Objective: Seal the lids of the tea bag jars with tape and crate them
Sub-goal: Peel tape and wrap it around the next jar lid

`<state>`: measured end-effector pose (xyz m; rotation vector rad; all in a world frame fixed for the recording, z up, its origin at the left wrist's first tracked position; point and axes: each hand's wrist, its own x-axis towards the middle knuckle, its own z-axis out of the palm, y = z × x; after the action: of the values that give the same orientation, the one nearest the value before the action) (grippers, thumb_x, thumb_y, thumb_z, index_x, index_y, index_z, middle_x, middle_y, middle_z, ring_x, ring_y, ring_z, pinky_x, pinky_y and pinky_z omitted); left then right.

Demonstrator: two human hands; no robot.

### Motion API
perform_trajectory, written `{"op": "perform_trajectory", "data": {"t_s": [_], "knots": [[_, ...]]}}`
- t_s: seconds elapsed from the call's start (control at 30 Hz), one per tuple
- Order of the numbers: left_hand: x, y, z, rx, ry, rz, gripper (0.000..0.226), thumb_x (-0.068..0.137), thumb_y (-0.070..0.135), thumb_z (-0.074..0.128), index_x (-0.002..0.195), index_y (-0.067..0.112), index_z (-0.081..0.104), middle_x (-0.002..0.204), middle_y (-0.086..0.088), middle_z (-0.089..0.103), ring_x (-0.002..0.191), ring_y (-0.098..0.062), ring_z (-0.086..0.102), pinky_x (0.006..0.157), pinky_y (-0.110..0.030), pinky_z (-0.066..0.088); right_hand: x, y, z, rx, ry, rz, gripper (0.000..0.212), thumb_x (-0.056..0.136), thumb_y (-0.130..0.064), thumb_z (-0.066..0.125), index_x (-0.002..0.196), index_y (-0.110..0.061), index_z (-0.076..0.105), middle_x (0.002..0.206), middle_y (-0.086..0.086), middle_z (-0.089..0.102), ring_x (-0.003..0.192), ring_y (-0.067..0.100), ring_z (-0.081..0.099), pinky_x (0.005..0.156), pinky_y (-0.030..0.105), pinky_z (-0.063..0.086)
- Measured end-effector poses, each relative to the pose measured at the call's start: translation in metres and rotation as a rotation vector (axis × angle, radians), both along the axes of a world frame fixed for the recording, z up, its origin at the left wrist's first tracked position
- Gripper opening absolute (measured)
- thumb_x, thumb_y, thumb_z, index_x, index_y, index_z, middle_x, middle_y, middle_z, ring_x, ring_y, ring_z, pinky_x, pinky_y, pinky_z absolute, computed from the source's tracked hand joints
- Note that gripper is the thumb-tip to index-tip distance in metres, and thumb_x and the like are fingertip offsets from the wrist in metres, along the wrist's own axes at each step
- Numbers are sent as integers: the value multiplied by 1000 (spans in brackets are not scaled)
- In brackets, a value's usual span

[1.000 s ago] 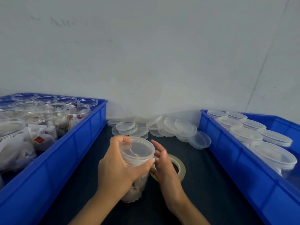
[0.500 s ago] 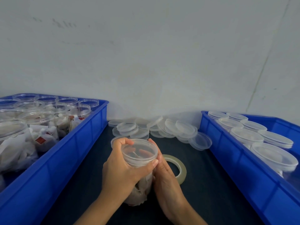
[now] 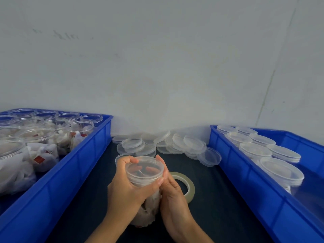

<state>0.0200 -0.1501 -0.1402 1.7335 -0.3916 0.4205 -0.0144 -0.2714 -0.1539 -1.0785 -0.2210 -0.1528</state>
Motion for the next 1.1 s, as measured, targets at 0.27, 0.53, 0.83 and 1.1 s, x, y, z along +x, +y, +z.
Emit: {"op": "perform_trajectory", "data": {"t_s": [0.27,0.53,0.83,1.1], "knots": [[2,-20,10,-16,58,-48,77,38,78,76,99,45,41,97,16,60,88,3,58,63,-16,41,1,0,14,3,55,-117,35,92,-25,58,125,-35,64,128,5,64,121,21,60,100,34,50],[7,-50,21,-67,118,-183,61,61,38,87,101,43,41,101,14,56,87,5,55,64,-14,40,-14,-18,34,-111,228,-254,52,84,-66,56,116,-28,71,114,1,72,108,14,67,96,34,51],[-35,-117,125,-316,157,-523,69,71,31,77,126,26,36,107,3,57,78,-3,66,58,-18,51,-70,-96,141,-426,65,-406,63,91,-57,42,146,-27,34,147,3,44,133,17,44,115,38,33],[-85,-205,163,-347,252,-821,82,57,51,74,128,22,43,110,-2,64,87,-9,70,65,-24,54,-142,-191,205,-974,96,-639,96,77,-15,81,149,-25,18,131,5,48,111,16,55,73,15,48]]}}
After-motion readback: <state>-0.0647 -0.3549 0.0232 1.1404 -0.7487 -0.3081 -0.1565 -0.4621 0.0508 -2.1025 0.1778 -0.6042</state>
